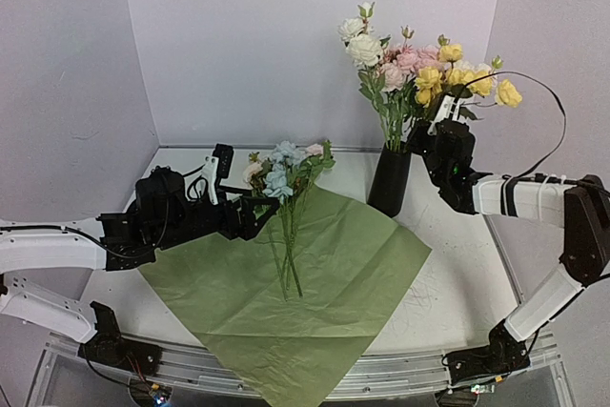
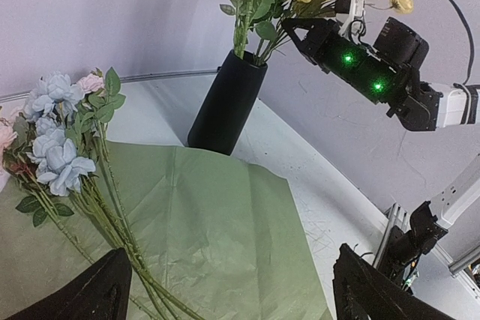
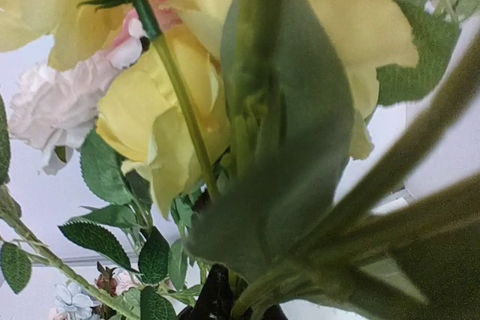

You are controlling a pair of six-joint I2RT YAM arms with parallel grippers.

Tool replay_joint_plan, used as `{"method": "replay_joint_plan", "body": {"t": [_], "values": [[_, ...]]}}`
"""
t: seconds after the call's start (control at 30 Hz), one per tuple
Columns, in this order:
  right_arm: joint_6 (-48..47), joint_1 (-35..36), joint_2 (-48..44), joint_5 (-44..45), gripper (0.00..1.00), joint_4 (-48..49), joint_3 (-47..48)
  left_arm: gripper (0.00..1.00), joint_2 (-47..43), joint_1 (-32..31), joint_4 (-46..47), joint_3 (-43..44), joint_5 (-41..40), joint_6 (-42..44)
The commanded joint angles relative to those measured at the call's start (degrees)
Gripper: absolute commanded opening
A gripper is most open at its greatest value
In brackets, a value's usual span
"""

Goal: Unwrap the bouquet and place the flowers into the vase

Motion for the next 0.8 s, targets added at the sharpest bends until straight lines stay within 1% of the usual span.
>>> {"method": "replay_joint_plan", "body": {"t": [0.0, 0.07, 0.13, 0.23, 0.4, 0.57, 0.67, 0.77], "values": [[4.0, 0.0, 1.3, 4.0, 0.12, 2.0, -1.3, 0.95, -0.8, 0.1, 2.1, 0.7, -0.7, 0.8], [5.3, 0.0, 1.3, 4.8, 0.22, 2.0, -2.5, 0.95, -0.9, 0.1, 2.1, 0.7, -0.9, 0.9], [5.9, 0.0, 0.8, 4.4, 0.24, 2.0, -3.1, 0.95, -0.7, 0.1, 2.1, 0.8, -0.9, 0.8], [6.5, 0.0, -0.7, 3.4, 0.43, 1.9, -4.2, 0.95, -0.2, 0.1, 2.1, 1.0, -0.7, 0.8], [8.0, -0.1, -3.7, 0.8, 0.68, 0.5, -6.2, 0.95, 1.1, 0.1, 2.2, 1.6, -0.2, 0.6], [10.7, 0.0, -6.0, -2.7, 0.85, -2.0, -7.9, 0.95, 3.0, 0.1, 2.2, 2.5, 0.3, 0.5], [14.2, 0.0, -7.1, -7.5, 0.9, -3.8, -9.4, 0.95, 4.1, 0.1, 2.0, 2.8, -1.6, 0.6], [17.1, 0.1, -8.0, -12.4, 0.95, -4.5, -12.0, 1.0, 4.6, 0.1, 1.5, 1.9, -6.4, -1.3]]}}
